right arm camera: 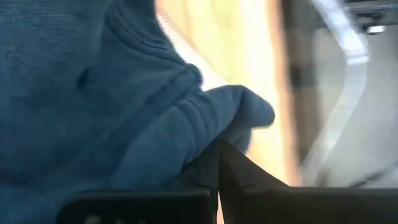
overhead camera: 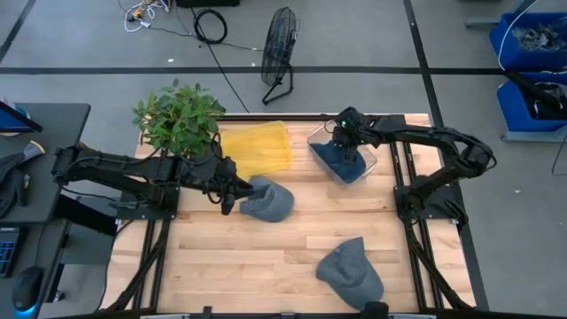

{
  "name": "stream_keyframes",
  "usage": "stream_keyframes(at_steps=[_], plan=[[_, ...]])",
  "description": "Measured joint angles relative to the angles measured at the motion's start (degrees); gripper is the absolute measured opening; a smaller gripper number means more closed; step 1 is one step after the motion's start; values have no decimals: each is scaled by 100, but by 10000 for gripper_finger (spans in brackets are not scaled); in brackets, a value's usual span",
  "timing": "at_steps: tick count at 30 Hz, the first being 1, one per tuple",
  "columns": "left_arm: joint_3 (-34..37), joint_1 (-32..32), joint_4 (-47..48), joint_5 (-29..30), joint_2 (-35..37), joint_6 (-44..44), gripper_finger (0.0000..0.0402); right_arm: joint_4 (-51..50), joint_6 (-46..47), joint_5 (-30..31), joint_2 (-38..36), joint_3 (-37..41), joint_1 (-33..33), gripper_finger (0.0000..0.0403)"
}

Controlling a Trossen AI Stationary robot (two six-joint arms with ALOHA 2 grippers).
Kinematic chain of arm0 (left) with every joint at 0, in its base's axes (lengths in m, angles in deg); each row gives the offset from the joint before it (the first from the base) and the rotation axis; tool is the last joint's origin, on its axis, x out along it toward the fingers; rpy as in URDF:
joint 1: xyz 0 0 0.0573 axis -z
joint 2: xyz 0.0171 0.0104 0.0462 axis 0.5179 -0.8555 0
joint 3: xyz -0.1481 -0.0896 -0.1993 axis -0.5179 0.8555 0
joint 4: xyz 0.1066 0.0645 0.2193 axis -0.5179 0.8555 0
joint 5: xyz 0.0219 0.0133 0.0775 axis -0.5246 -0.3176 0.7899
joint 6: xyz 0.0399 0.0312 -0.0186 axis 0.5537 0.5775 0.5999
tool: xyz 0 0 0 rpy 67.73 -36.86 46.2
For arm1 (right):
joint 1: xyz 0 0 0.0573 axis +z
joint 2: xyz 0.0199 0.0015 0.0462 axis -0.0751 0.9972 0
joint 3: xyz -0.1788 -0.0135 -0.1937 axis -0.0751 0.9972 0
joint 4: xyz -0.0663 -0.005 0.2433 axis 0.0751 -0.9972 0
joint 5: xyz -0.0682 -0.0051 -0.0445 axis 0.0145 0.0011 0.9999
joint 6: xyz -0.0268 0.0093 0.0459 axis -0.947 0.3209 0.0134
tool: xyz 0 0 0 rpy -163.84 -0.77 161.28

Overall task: Pick & Place hat
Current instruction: Put the blue cap into the transparent bin, then put the top gray cap into the yellow bin

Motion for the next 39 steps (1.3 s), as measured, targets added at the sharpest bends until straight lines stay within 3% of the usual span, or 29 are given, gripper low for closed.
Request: stream_keyframes(at_steps=[4, 7, 13, 20, 23, 29, 34, 39], plan=[[0, 0, 1, 5, 0, -3, 108, -883, 29, 300, -322, -494, 174, 0], [0, 0, 2, 5, 0, -3, 108, -1462, 224, 83, -543, -963, 352, 0], [0, 3, 12, 4, 0, -229, 108, -1331, 1036, -1059, -834, -1504, 784, 0], [2, 168, 10, 3, -397, -423, 108, -489, 1119, -2391, -773, -1356, 1460, 0], [2, 217, 49, -1, -758, -469, 108, -372, 969, -2260, -690, -1226, 1897, 6], [5, 269, -130, 4, -1566, -443, 108, -356, 1342, -1231, -661, -1169, 2665, 54], [4, 310, -296, 18, -2026, 20, 110, -380, 1382, -1185, -664, -1169, 3068, 94], [7, 302, -331, 445, -2145, 652, 137, -388, 1370, -1184, -664, -1169, 3273, 117]])
